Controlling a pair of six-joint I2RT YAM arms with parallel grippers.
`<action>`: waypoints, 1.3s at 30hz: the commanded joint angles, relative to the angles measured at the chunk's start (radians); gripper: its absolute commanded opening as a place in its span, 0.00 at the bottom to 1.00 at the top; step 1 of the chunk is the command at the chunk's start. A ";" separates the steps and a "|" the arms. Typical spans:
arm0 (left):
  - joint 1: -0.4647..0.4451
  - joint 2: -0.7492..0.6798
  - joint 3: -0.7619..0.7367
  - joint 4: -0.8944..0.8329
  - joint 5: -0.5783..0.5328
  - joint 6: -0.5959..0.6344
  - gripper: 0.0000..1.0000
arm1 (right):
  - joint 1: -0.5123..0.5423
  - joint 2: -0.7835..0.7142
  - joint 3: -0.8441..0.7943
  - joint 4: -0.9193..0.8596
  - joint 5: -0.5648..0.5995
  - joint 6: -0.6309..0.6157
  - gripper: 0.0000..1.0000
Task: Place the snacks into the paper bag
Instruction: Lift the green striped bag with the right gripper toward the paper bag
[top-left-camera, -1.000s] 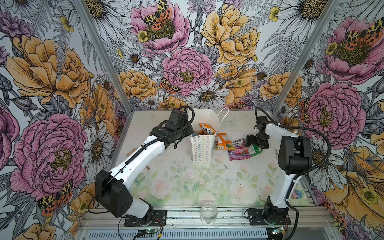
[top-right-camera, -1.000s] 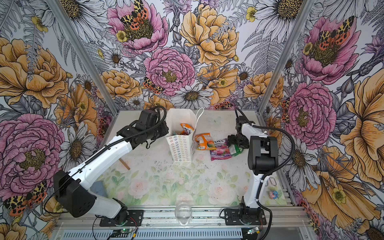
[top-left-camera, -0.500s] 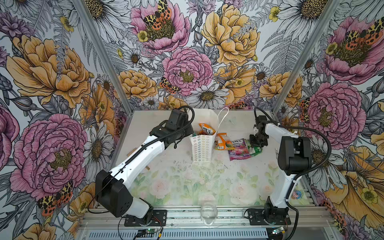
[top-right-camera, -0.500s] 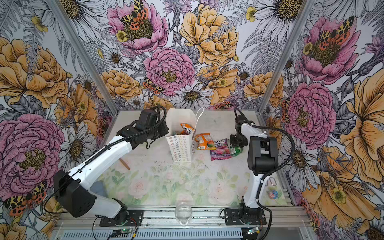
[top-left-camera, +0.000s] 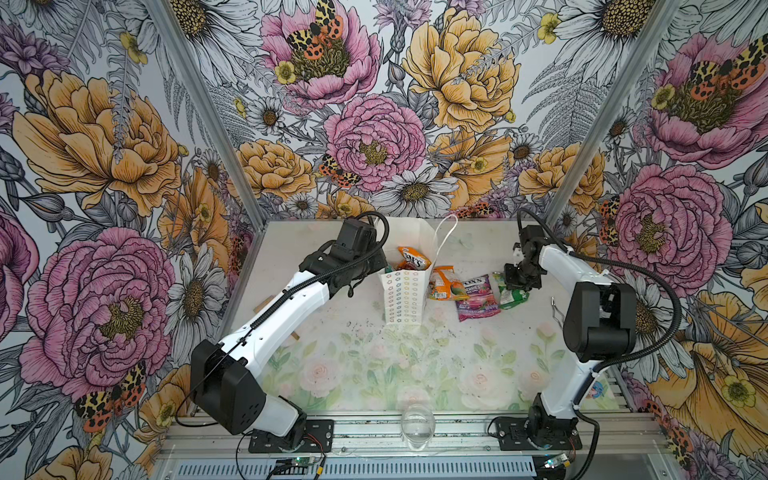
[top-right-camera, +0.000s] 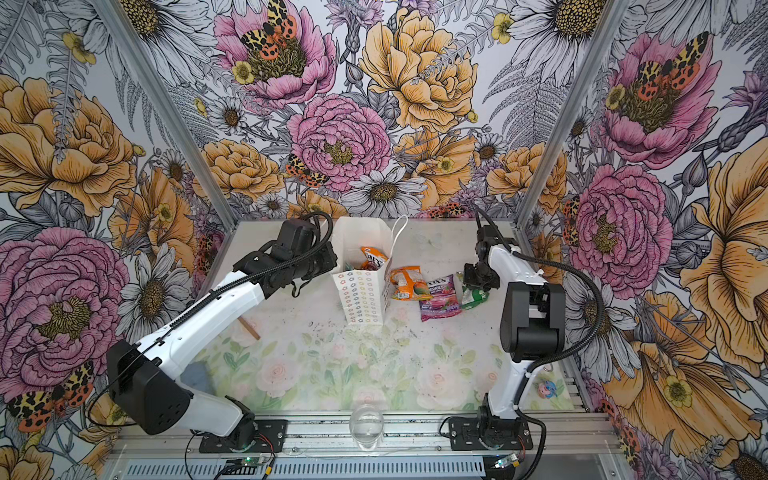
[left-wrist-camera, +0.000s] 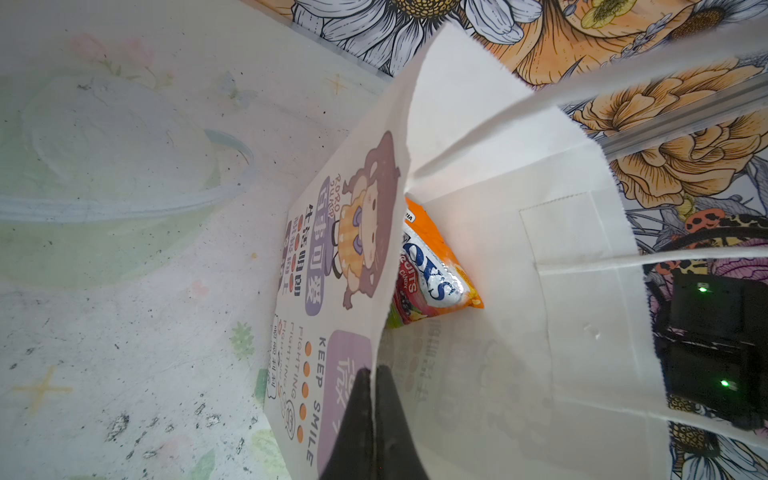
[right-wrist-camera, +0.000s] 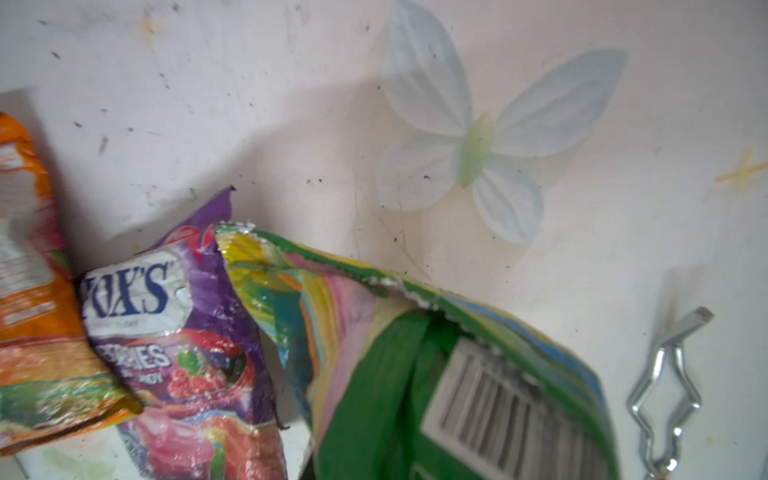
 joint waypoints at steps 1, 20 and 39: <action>0.011 -0.006 0.018 0.000 0.018 0.014 0.00 | -0.006 -0.114 0.095 0.002 -0.095 0.028 0.00; 0.005 -0.009 0.014 0.001 0.016 0.010 0.00 | 0.228 -0.316 0.585 0.091 -0.242 0.352 0.00; -0.008 -0.016 0.011 0.001 0.006 0.008 0.00 | 0.568 -0.122 0.854 0.261 -0.150 0.487 0.00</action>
